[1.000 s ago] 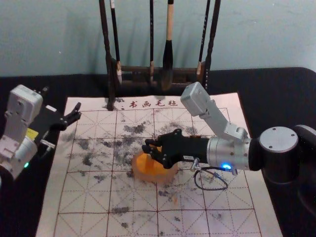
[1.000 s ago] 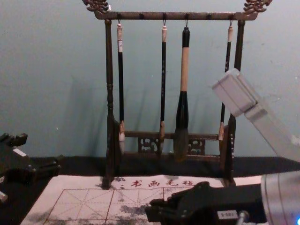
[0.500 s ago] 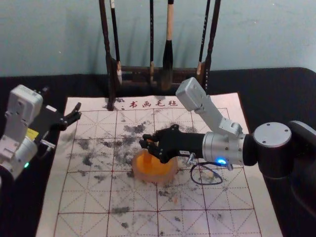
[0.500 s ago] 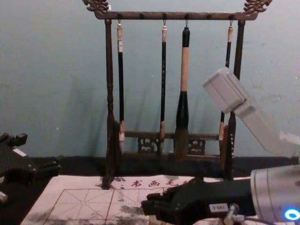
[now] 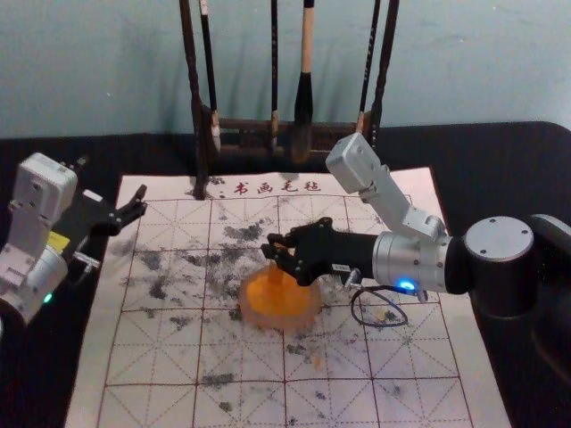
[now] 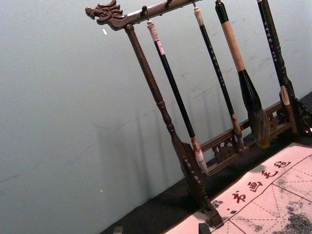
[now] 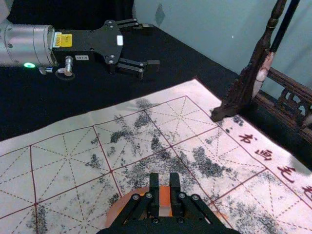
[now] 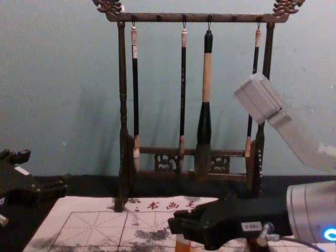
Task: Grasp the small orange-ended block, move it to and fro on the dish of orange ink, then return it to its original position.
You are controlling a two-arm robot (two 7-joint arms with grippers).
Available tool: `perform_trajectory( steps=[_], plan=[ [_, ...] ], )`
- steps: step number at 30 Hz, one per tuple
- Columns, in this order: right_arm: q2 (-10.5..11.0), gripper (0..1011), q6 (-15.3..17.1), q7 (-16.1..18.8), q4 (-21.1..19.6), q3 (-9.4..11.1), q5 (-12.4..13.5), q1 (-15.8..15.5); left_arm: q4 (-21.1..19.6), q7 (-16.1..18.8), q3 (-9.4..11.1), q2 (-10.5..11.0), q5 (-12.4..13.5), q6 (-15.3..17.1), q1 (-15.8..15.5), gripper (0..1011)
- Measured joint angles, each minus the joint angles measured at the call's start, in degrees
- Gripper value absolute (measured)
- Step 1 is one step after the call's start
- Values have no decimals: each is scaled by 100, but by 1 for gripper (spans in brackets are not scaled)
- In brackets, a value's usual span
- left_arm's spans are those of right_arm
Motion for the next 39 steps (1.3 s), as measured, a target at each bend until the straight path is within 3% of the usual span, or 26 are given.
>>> perform_trajectory(
  steps=[39],
  plan=[
    [329, 125, -43, 2, -330, 240, 56, -300, 0, 0, 0, 0, 0, 0, 0, 1001]
  ],
)
